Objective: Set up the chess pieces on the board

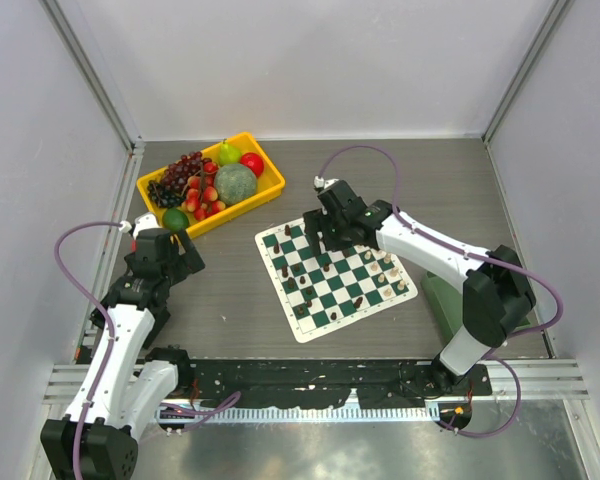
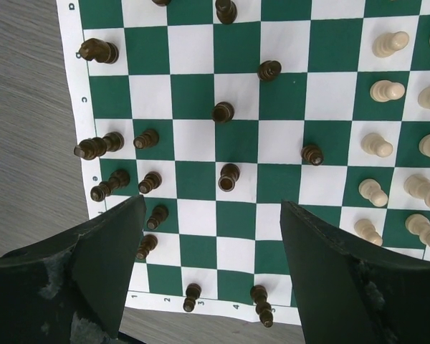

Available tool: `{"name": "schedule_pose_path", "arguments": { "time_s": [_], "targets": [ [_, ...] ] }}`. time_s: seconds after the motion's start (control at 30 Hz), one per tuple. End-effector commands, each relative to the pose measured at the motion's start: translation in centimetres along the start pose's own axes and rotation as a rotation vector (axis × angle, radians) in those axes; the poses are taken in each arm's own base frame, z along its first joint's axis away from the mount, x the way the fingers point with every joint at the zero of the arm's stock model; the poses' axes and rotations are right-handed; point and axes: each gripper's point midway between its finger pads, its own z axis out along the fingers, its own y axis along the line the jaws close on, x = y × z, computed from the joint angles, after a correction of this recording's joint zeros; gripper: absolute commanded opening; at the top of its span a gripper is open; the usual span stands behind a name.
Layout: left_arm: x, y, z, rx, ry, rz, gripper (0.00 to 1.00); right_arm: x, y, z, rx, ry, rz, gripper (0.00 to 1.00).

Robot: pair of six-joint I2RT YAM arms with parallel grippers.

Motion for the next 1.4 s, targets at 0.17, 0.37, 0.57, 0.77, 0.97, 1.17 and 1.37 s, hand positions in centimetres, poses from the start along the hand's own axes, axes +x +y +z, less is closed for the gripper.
{"name": "schedule_pose_path", "arguments": {
  "time_s": [0.17,0.37,0.57,0.77,0.97,1.17,1.37],
  "targets": [
    [-1.0,-0.1,-0.2,0.013,-0.045,0.017,0.99,-1.3,0.0,-0.6,0.02,-0.048,0.004,0.77],
    [-1.1,-0.2,-0.1,0.017,-0.042,0.019,0.99,-0.4,-1.7,0.0,0.098,-0.024,-0.015,0.74],
    [-0.7,0.0,-0.1,0.011,-0.033,0.015,0.99,-0.3,-2.1,0.4,0.113,-0.017,-0.018,0.7],
    [-1.0,-0.1,-0.3,0.012,-0.042,0.014,0.99,-0.6,-1.2,0.6,0.067,-0.016,-0.001,0.67],
    [-0.9,-0.1,-0.3,0.013,-0.038,0.012,0.99,-1.6,-0.6,0.8,0.049,-0.034,0.001,0.67],
    [-1.0,-0.1,-0.4,0.011,-0.037,0.012,0.99,-2.6,0.2,1.6,0.033,-0.029,-0.005,0.7],
    [-0.9,0.2,-0.5,0.003,-0.04,0.013,0.99,-2.7,-0.2,1.3,0.054,-0.023,0.001,0.7]
  ]
}}
